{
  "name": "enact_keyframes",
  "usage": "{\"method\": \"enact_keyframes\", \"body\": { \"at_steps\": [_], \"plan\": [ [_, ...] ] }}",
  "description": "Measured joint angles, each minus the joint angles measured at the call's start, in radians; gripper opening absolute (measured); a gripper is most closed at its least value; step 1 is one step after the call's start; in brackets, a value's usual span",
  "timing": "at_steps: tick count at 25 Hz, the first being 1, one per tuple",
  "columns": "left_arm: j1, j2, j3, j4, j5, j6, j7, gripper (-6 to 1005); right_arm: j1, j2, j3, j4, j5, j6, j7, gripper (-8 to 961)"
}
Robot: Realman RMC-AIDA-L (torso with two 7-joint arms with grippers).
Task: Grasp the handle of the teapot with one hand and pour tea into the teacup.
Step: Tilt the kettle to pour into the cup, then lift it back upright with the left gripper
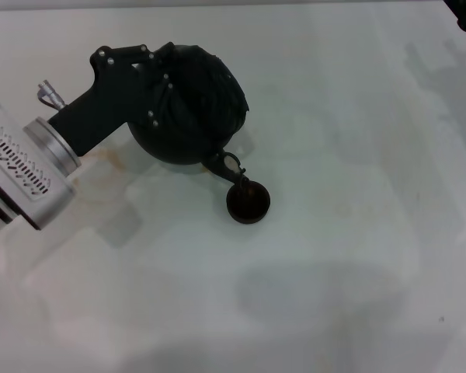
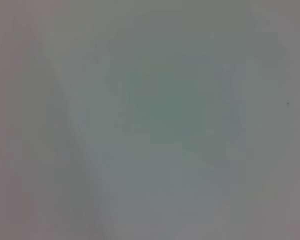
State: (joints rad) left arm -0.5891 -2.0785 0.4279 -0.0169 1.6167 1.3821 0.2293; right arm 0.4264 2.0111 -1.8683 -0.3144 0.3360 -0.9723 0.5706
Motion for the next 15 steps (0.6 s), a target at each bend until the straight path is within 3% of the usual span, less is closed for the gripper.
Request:
{"method": "enact_keyframes", "body": {
  "at_steps": [15],
  "plan": [
    [-0.009, 0.000, 0.000, 0.000, 0.012, 0.000, 0.001, 103, 0.000, 0.000, 0.000, 0.002, 0.000, -0.003, 0.011, 858]
  ]
}}
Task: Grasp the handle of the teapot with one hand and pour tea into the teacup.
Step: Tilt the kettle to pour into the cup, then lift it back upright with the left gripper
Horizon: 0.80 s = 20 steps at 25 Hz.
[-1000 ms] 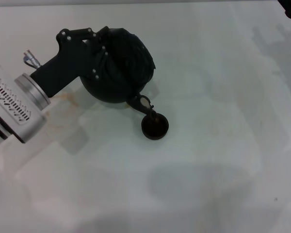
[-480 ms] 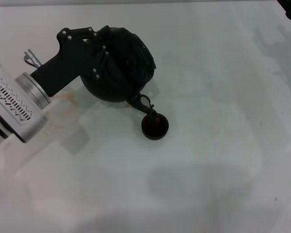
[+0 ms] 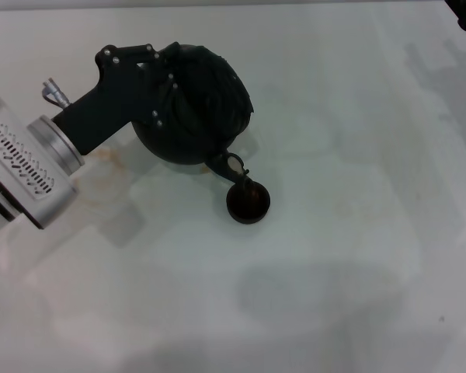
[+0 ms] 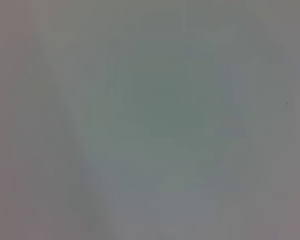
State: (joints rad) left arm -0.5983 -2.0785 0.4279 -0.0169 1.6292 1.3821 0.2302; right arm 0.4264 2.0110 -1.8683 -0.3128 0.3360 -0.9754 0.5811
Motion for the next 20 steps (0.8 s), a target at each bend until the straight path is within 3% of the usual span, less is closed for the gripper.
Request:
{"method": "enact_keyframes", "body": {
  "at_steps": [20],
  "plan": [
    [0.019, -0.006, -0.012, -0.015, -0.028, 0.009, -0.021, 102, 0.000, -0.001, 0.002, 0.000, 0.000, 0.000, 0.000, 858]
  ]
}}
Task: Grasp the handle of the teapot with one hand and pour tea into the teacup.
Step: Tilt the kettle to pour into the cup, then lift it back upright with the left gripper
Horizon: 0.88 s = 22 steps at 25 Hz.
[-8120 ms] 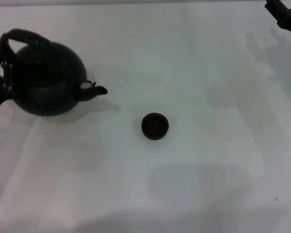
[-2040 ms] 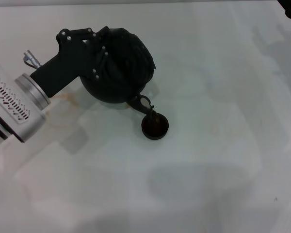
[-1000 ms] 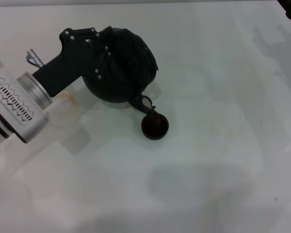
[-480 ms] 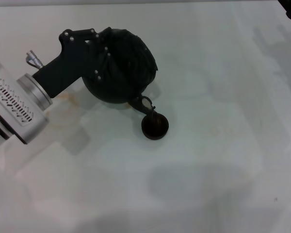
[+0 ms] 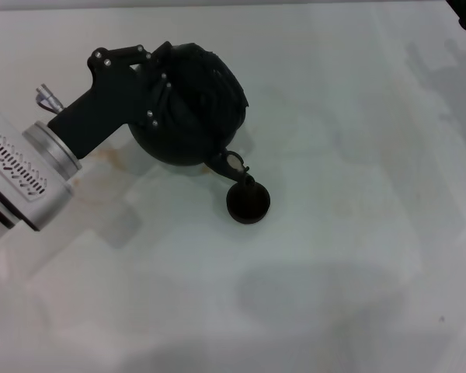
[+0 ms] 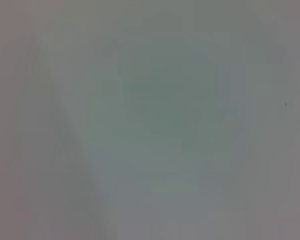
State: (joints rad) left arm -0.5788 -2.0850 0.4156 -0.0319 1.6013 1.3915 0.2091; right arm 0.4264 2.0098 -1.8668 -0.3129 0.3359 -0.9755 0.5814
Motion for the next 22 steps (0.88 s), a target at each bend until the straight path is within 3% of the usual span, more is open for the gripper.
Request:
{"method": "enact_keyframes", "body": {
  "at_steps": [10, 22],
  "plan": [
    [0.000, 0.000, -0.015, -0.014, 0.000, 0.012, -0.075, 102, -0.002, 0.000, 0.000, 0.001, 0.000, -0.002, 0.002, 858],
    [0.094, 0.002, -0.194, -0.027, -0.015, 0.149, -0.177, 102, -0.002, 0.000, 0.000, 0.002, -0.001, -0.003, 0.005, 858]
  ]
}}
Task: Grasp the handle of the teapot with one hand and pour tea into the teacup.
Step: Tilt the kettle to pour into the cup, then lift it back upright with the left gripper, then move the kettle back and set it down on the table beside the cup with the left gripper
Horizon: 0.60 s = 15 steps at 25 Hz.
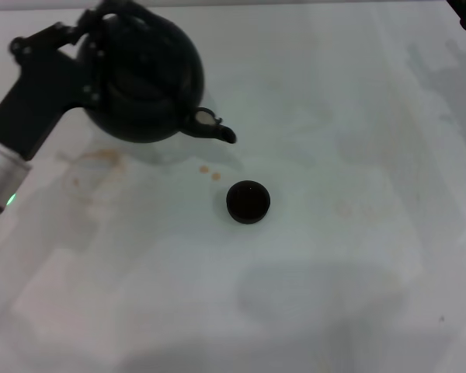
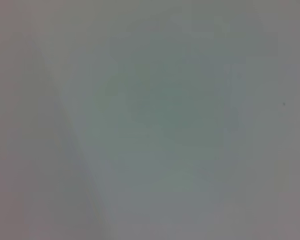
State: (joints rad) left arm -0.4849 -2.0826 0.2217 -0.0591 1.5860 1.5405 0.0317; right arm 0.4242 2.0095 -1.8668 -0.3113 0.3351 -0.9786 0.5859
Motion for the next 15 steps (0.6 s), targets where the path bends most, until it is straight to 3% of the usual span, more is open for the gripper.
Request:
{"method": "enact_keyframes", "body": {
  "at_steps": [9, 11, 12, 15],
  "plan": [
    [0.114, -0.001, -0.027, -0.021, -0.147, 0.046, -0.100, 103, 0.001, 0.000, -0.003, 0.000, -0.007, -0.001, 0.020, 858],
    [0.114, -0.001, -0.027, -0.021, -0.147, 0.046, -0.100, 103, -0.002, 0.000, -0.005, 0.001, -0.007, -0.001, 0.020, 858],
    [0.159, -0.001, -0.028, -0.022, -0.227, 0.059, -0.176, 103, -0.006, 0.000, -0.006, 0.002, -0.006, -0.002, 0.020, 858],
    [0.189, 0.001, -0.028, -0.022, -0.284, 0.060, -0.232, 103, -0.009, 0.000, -0.006, 0.006, -0.005, -0.002, 0.020, 858]
  ]
}}
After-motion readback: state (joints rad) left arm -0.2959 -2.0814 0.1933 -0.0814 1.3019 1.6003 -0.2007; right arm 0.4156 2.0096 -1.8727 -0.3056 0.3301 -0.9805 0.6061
